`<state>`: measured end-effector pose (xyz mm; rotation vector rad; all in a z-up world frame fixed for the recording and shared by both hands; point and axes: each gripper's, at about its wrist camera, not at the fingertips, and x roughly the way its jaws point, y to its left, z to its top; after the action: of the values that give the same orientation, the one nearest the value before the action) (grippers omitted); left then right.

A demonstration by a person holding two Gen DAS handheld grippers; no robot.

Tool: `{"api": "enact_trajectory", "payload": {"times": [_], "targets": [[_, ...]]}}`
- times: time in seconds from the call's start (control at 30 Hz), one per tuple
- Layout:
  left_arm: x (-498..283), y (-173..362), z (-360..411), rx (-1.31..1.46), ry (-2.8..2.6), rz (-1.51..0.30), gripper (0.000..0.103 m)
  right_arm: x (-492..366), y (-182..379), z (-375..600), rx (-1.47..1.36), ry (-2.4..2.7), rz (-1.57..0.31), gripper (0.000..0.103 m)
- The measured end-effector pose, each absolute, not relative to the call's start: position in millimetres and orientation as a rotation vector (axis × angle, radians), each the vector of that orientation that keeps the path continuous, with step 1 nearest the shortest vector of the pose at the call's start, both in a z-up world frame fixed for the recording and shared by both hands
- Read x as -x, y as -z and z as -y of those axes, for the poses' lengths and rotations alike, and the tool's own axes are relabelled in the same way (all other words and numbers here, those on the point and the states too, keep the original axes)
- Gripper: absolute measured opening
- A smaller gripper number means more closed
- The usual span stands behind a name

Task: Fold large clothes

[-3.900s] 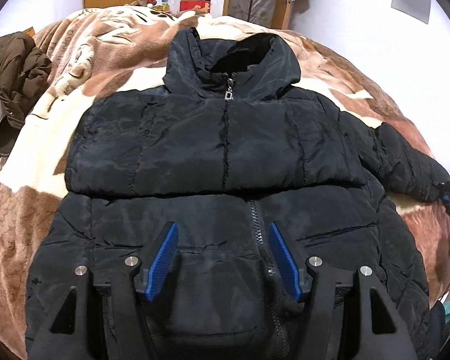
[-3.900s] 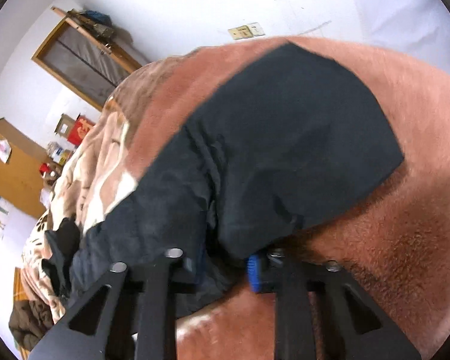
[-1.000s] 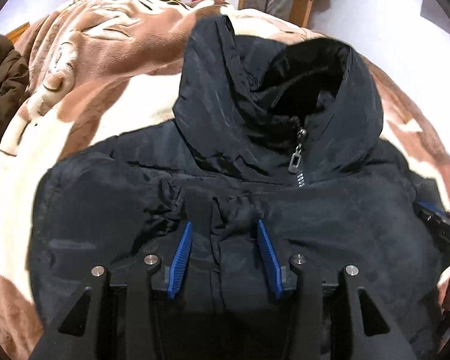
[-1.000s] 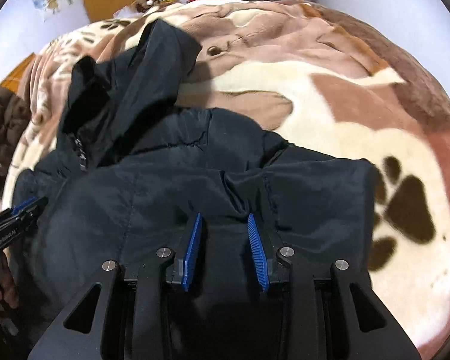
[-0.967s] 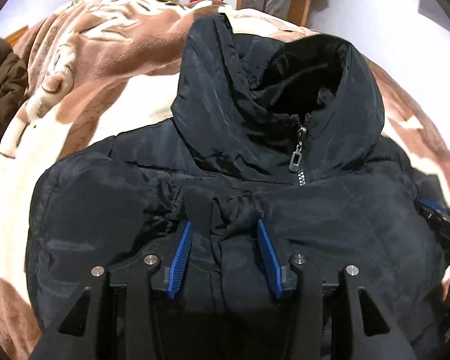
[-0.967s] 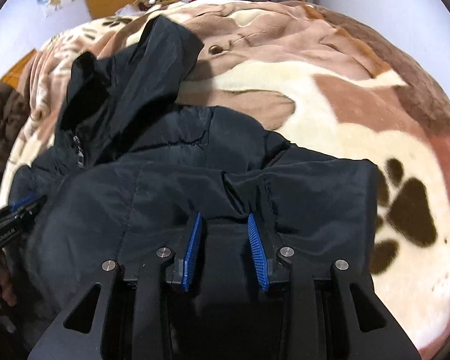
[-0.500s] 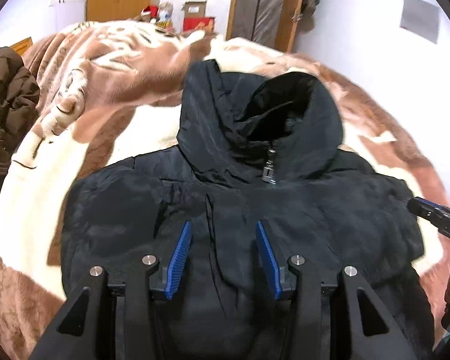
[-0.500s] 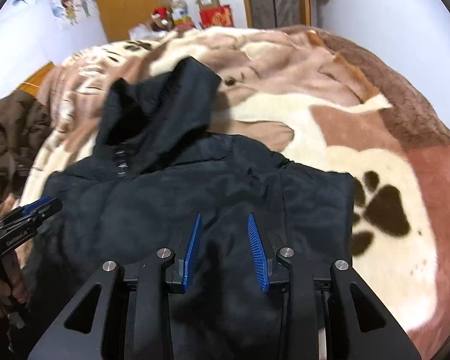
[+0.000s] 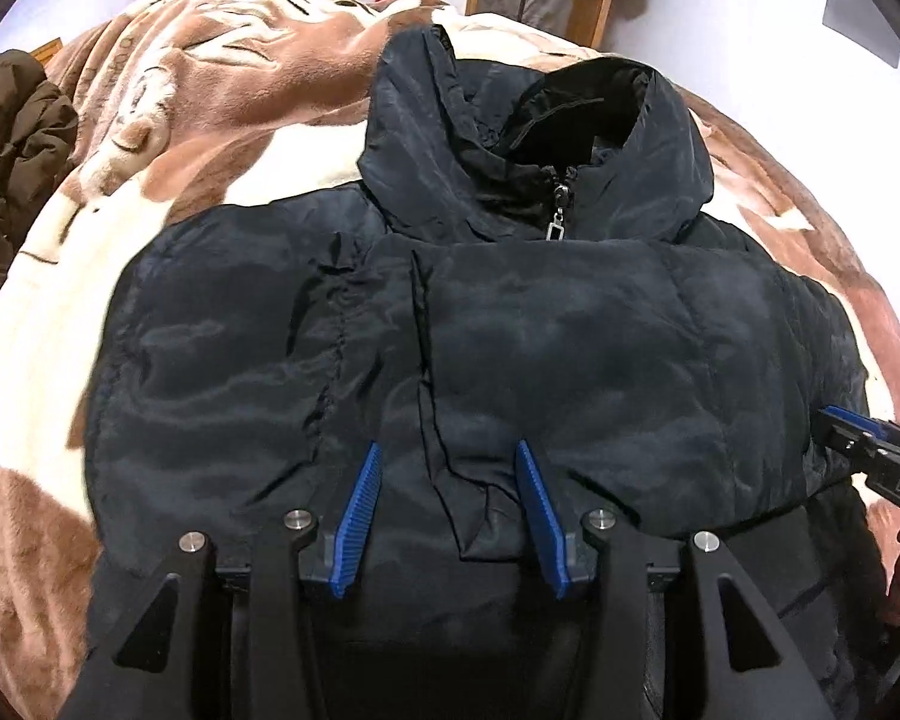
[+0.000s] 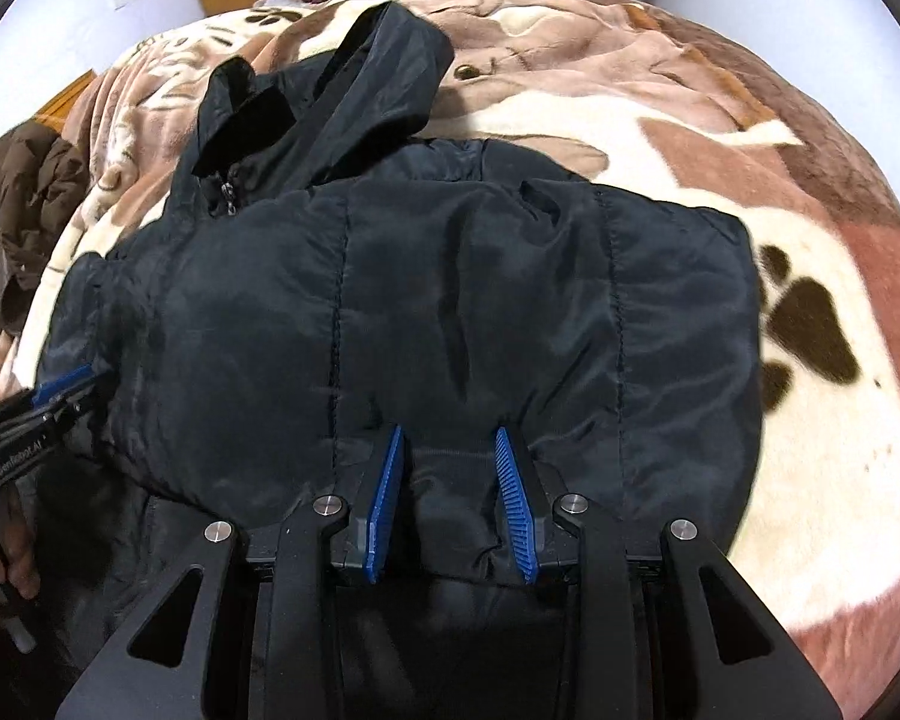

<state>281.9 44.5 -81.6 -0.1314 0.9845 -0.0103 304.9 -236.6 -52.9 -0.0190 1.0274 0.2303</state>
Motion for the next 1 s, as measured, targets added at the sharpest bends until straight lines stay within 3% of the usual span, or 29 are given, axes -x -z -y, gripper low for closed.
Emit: {"api": "enact_trajectory", "payload": {"times": [0.4,0.57,1.0], "targets": [[-161.5,20.2,-36.2,0.176,0.053,-0.923,0.049,-181.8,-16.2,229.4,-0.107,-0.254,-0.876,0.033],[-115.6,3.1,-36.2,0.192,0.068,-0.891,0.049,-143.0,-27.9,220.1,-0.12,-0.287,-0.841,0.045],[-88.0,-24.6,-45.0,0.228,0.073,-0.843,0.054,-124.9,-40.6,207.9,-0.09,-0.314,-0.791,0.046]]}}
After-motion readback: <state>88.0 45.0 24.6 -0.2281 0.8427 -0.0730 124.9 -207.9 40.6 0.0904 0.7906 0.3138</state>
